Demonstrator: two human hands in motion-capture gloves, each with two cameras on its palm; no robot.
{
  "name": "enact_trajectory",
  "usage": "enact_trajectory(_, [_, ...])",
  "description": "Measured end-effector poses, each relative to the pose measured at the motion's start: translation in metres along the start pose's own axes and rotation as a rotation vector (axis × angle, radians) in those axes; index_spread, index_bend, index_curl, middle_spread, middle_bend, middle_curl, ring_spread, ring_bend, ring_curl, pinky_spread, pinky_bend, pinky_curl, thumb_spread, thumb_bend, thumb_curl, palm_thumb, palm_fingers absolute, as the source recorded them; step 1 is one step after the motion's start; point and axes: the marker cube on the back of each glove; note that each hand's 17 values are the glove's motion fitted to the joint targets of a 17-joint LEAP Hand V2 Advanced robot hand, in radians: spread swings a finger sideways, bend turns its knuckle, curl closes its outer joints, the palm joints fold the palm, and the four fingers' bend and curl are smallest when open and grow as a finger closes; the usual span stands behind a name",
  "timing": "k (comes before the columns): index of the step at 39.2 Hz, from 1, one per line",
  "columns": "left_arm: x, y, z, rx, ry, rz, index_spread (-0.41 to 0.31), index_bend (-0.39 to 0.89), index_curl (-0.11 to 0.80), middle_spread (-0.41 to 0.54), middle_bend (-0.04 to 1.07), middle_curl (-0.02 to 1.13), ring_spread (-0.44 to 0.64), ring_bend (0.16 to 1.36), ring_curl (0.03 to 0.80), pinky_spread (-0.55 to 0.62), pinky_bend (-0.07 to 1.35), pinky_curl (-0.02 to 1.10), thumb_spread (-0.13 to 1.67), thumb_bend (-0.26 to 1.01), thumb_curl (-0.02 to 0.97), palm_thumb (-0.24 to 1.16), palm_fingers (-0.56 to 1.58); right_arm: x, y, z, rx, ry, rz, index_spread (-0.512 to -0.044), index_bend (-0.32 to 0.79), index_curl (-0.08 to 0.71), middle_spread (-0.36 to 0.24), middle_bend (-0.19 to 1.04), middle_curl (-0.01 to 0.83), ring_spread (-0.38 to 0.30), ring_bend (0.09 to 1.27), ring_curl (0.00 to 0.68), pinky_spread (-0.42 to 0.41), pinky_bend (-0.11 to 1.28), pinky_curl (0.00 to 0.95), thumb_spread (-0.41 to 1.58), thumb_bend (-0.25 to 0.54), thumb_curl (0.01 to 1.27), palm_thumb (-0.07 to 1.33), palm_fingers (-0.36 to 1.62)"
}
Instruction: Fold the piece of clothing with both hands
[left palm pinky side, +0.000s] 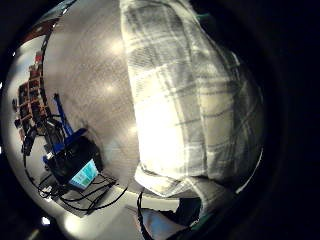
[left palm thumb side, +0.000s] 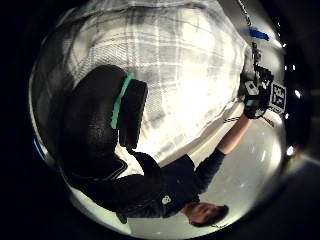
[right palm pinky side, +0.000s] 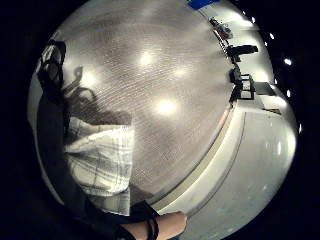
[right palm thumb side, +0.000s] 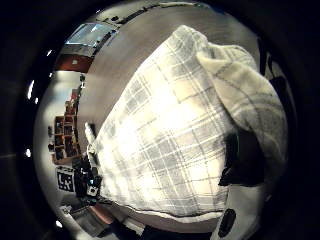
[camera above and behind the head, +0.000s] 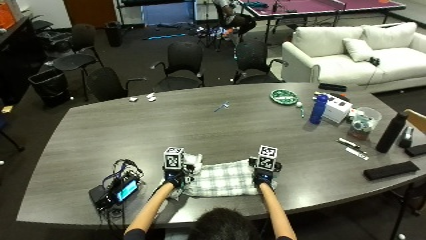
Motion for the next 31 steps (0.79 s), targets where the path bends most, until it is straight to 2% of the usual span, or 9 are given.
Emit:
enact_trajectory(4, [-0.002, 0.006, -0.007, -0.008, 0.043, -0.002, -0.047, 0.17, 0.419, 0.181, 0.14, 0.27, 0.31, 0.51, 0.369, 0.28, 0.36, 0.39, 1.29, -0.01, 0.279, 0.21, 0.24, 0.018, -0.006, -0.005, -0.014, 0.037, 0.036, -0.216, 0.2, 0.245, -0.179, 0.34, 0.488, -0.236, 0.67, 0.468, -0.338, 0.64, 0.38, 0.95, 0.057, 0.52, 0.93, 1.3])
enact_trajectory(10, [-0.012, 0.018, -0.02, 0.016, 0.092, -0.01, -0.048, 0.16, 0.409, 0.175, 0.15, 0.26, 0.29, 0.54, 0.366, 0.24, 0.37, 0.39, 1.29, -0.01, 0.276, 0.21, 0.27, 0.076, -0.024, -0.02, 0.039, 0.107, 0.174, -0.227, 0.19, 0.292, -0.202, 0.34, 0.497, -0.247, 0.66, 0.468, -0.357, 0.62, 0.38, 0.87, 0.028, 0.54, 0.98, 1.32])
enact_trajectory(14, [-0.019, 0.027, -0.027, 0.002, 0.115, -0.027, -0.048, 0.17, 0.408, 0.166, 0.16, 0.26, 0.27, 0.54, 0.362, 0.23, 0.36, 0.39, 1.28, -0.02, 0.273, 0.2, 0.29, 0.107, -0.024, -0.043, 0.047, 0.01, 0.274, -0.232, 0.18, 0.315, -0.209, 0.34, 0.501, -0.251, 0.66, 0.468, -0.363, 0.62, 0.382, 0.83, 0.002, 0.55, 0.99, 1.31])
enact_trajectory(17, [-0.025, 0.032, -0.035, 0.016, 0.124, -0.043, -0.052, 0.17, 0.406, 0.16, 0.15, 0.26, 0.26, 0.55, 0.361, 0.22, 0.36, 0.39, 1.28, -0.03, 0.266, 0.18, 0.29, 0.114, -0.028, -0.067, 0.059, -0.092, 0.293, -0.235, 0.18, 0.331, -0.213, 0.34, 0.503, -0.252, 0.65, 0.466, -0.367, 0.62, 0.385, 0.79, -0.013, 0.57, 1.0, 1.3])
enact_trajectory(22, [-0.03, 0.04, -0.042, 0.024, 0.137, -0.033, -0.05, 0.17, 0.402, 0.155, 0.15, 0.26, 0.25, 0.55, 0.357, 0.21, 0.36, 0.39, 1.27, -0.02, 0.261, 0.15, 0.3, 0.088, -0.039, -0.105, 0.122, -0.139, 0.23, -0.232, 0.18, 0.355, -0.215, 0.33, 0.503, -0.255, 0.65, 0.466, -0.368, 0.61, 0.387, 0.66, -0.03, 0.6, 1.0, 1.29])
enact_trajectory(31, [-0.043, 0.049, -0.047, 0.068, 0.137, -0.05, -0.049, 0.17, 0.395, 0.152, 0.15, 0.26, 0.23, 0.56, 0.351, 0.19, 0.36, 0.38, 1.26, -0.02, 0.258, 0.14, 0.31, -0.043, 0.026, -0.198, 0.295, -0.115, 0.0, -0.235, 0.19, 0.395, -0.226, 0.34, 0.512, -0.26, 0.62, 0.466, -0.371, 0.59, 0.391, 0.47, -0.033, 0.65, 1.0, 1.31])
